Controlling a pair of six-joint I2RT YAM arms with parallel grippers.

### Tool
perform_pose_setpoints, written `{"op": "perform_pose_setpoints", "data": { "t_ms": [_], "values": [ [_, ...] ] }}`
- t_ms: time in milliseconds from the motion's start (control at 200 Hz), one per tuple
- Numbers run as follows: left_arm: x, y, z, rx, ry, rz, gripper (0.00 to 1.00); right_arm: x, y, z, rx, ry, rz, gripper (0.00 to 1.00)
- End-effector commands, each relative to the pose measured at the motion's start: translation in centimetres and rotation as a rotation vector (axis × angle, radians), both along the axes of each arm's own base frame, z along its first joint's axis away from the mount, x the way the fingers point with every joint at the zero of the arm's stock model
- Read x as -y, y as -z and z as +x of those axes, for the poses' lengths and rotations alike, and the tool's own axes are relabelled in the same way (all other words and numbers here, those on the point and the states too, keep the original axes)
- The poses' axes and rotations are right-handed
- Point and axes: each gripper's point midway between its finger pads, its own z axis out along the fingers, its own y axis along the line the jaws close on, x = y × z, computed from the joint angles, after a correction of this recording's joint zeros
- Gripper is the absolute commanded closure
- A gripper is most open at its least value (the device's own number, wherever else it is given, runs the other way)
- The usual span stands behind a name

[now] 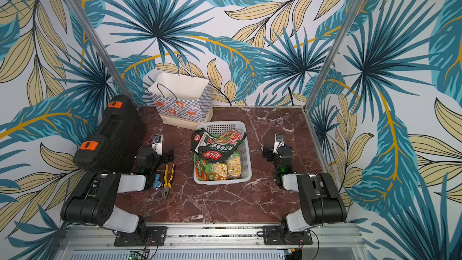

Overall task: Place the condiment packets inside the bag
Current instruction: Move the storage box to the center of the board.

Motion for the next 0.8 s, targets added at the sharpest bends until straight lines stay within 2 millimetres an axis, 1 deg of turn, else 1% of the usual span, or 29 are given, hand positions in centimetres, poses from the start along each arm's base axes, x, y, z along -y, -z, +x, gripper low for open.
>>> {"op": "perform_pose_setpoints", "data": {
  "t_ms": [0, 506, 611, 686, 701, 741, 796],
  "values": [
    [-0.4, -1.9, 1.2, 0.061, -0.010, 0.006, 0.00, -0.3, -0.8, 0.5, 0.032, -0.011, -0.004, 0.00],
    [-0.3, -2.1, 1.3, 0.054, -0.007, 0.007, 0.00, -0.3, -0.8, 0.5, 0.031, -0.010, -0.003, 0.00],
    [-0.2, -3.0, 1.1, 0.070, -0.011, 0.016, 0.00, -0.6, -1.0, 0.3, 0.046, -0.031, -0.003, 0.00],
    [-0.2, -3.9, 0.1, 0.114, -0.019, 0.018, 0.00, -0.6, -1.7, 0.1, 0.054, -0.031, -0.007, 0.00],
    [-0.7, -4.0, -0.2, 0.123, -0.048, 0.025, 0.00, -0.6, -1.9, 0.0, 0.057, -0.029, -0.008, 0.00],
    [-1.2, -4.7, -0.8, 0.150, -0.080, 0.023, 0.00, -0.4, -2.4, -0.2, 0.059, -0.016, -0.006, 0.00],
    [-1.3, -5.6, -1.6, 0.179, -0.093, 0.019, 0.00, 0.0, -3.1, -0.5, 0.038, 0.009, 0.001, 0.00]
  ]
}}
